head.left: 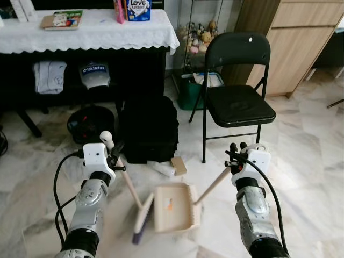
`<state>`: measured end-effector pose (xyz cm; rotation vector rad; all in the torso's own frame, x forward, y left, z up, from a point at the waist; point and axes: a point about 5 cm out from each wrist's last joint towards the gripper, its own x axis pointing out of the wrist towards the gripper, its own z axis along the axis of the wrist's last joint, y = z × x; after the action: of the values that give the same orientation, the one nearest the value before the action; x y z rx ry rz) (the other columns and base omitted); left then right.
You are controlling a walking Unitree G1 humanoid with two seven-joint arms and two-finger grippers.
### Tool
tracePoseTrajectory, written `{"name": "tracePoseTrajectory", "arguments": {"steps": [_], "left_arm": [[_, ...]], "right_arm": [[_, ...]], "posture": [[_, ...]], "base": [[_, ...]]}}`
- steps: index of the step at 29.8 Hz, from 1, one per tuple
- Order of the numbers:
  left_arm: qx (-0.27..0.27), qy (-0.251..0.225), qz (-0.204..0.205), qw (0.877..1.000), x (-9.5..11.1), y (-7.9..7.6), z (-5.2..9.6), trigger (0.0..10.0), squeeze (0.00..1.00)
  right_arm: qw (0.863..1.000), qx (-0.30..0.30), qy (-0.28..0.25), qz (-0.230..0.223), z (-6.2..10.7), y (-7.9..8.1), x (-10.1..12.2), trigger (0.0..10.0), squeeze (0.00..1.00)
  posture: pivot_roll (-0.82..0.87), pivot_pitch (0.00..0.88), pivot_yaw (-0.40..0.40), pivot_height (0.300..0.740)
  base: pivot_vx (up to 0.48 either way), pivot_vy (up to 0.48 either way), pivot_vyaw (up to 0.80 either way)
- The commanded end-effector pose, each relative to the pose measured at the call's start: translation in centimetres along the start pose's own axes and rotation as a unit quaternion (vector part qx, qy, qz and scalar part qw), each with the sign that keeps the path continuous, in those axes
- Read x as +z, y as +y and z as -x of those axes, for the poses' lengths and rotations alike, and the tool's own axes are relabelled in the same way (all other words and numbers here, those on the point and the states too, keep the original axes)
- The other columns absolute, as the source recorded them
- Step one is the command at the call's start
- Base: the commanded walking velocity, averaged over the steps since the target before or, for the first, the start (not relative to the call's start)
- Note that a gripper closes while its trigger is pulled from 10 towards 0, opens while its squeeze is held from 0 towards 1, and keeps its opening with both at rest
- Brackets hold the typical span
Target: Sweep floor
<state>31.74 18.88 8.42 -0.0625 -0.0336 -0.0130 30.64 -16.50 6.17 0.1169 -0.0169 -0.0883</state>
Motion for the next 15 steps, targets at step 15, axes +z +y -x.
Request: {"name": "tracePoseTrajectory", "arguments": {"steps": [15], "left_arm": [[0.010,-0.037,0.088,0.995,2.4,-0.6,-1.2,10.0,0.00]], "right_arm": [[0.999,-0.027,0.037,0.020,1.0,-1.3,-1.3,10.0,0.00]], "posture": [[-0.09,0.047,-0.026,0.740]], "base": [[0.028,0.000,0.00]]}}
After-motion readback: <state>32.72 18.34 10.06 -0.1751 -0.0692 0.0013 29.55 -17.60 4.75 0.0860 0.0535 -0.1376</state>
